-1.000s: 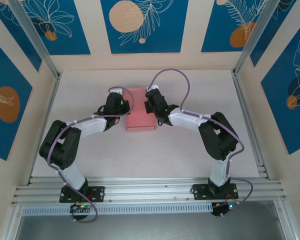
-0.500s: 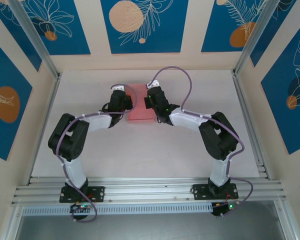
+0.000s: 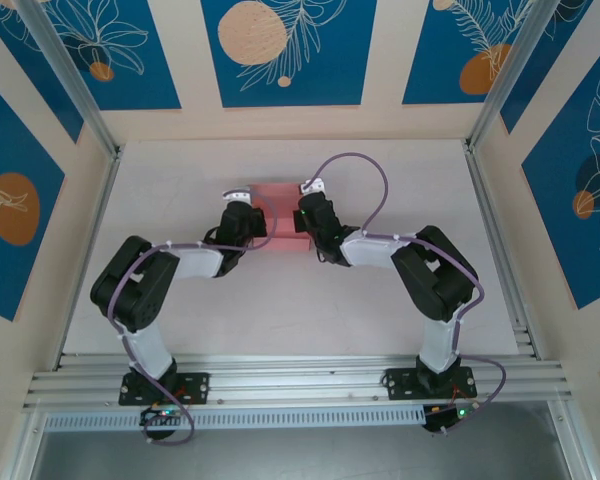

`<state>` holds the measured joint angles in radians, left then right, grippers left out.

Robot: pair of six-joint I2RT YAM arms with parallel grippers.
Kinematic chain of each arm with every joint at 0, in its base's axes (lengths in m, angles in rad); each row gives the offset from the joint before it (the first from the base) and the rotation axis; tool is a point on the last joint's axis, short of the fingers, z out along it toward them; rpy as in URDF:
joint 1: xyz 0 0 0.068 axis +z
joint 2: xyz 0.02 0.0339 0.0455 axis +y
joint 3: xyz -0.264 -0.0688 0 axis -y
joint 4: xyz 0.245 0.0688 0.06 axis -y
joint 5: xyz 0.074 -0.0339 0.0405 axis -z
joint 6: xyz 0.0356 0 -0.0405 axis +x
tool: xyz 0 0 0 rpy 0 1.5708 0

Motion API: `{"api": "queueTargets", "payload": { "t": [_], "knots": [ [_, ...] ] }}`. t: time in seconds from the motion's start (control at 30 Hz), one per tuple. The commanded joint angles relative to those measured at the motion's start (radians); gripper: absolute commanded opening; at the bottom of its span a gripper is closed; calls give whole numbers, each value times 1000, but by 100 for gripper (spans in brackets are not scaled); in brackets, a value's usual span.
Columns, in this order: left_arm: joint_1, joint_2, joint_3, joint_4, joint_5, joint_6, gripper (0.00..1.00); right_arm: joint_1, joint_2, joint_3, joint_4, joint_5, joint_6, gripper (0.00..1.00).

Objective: Fold the paper box

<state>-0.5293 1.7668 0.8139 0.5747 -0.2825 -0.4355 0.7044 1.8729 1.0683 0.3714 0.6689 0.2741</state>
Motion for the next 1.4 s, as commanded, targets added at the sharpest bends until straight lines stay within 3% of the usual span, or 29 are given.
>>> {"api": "queueTargets", "payload": {
  "t": [0.0,0.3,0.67,0.97,1.17,1.37],
  "knots": [
    [-90,-25,-32,34,156,8,4,87,-26,-8,75,-127,41,0],
    [-145,0,-87,119,64,30,2,147,-15,25,33,-71,71,0],
    [-164,-60,-197,119,43,-54,10,247,-97,-211,156,20,121,0],
    [-190,-78,-262,142,16,-65,10,323,-81,-193,119,143,215,0],
    [-190,-105,-291,119,-14,-78,9,332,-80,-201,160,178,190,0],
    [-190,-179,-299,61,-25,-42,9,318,-113,-213,203,167,62,0]
  ]
}}
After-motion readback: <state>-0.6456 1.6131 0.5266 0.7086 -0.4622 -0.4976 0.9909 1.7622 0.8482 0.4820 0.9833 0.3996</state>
